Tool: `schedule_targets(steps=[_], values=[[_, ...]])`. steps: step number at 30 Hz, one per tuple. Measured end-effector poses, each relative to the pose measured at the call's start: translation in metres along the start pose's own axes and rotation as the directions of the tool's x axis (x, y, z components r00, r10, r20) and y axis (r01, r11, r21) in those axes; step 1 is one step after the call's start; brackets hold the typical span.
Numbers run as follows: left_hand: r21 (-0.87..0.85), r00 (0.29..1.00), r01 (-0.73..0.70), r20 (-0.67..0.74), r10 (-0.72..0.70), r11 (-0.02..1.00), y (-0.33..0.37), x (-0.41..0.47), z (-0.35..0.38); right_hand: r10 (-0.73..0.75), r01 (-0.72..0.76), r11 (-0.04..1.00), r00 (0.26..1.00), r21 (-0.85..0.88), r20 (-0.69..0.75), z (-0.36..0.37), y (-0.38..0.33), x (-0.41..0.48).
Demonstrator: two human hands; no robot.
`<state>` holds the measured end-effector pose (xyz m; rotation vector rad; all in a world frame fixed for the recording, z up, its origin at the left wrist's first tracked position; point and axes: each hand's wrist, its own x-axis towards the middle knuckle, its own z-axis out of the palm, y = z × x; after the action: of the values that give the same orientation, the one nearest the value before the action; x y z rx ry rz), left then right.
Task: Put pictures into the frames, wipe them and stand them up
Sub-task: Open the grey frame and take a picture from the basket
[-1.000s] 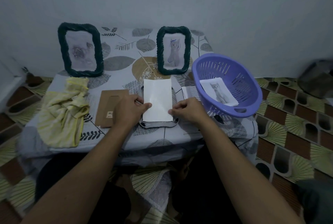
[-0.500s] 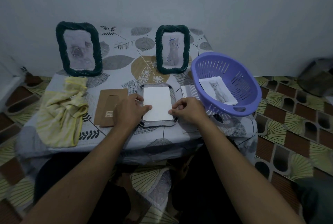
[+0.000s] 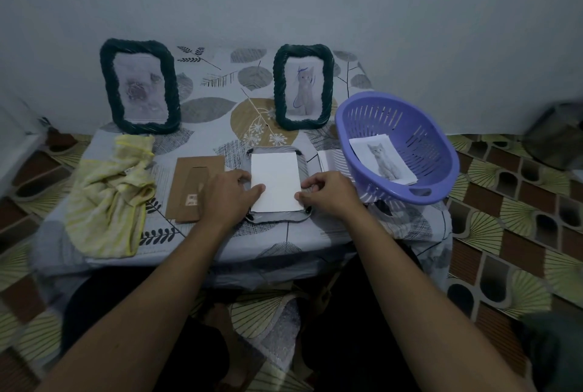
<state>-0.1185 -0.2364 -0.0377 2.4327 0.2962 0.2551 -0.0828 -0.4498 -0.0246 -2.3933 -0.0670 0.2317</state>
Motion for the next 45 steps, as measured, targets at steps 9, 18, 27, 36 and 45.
schedule_targets(steps=[9,18,27,36,45], values=[[0.025,1.000,0.001,-0.019,-0.001,1.000,0.000,-0.001,0.001,-0.007,0.007,1.000,1.000,-0.013,-0.017,0.003,0.000,-0.001],[0.036,1.000,0.015,-0.008,-0.015,0.999,0.000,0.000,0.001,-0.006,0.005,1.000,0.998,-0.015,-0.060,0.003,-0.002,-0.003],[0.030,1.000,0.020,0.001,-0.020,0.999,0.004,-0.002,-0.001,-0.016,0.014,1.000,0.998,-0.026,-0.060,0.005,-0.005,-0.006],[-0.134,0.998,-0.005,-0.063,-0.004,0.991,0.005,-0.003,-0.017,-0.112,0.105,0.989,0.992,-0.107,-0.061,0.010,-0.023,-0.009],[-0.056,0.978,0.176,-0.105,-0.181,0.983,-0.029,0.003,-0.064,-0.381,0.385,0.913,0.923,-0.131,0.055,0.046,-0.085,-0.027]])
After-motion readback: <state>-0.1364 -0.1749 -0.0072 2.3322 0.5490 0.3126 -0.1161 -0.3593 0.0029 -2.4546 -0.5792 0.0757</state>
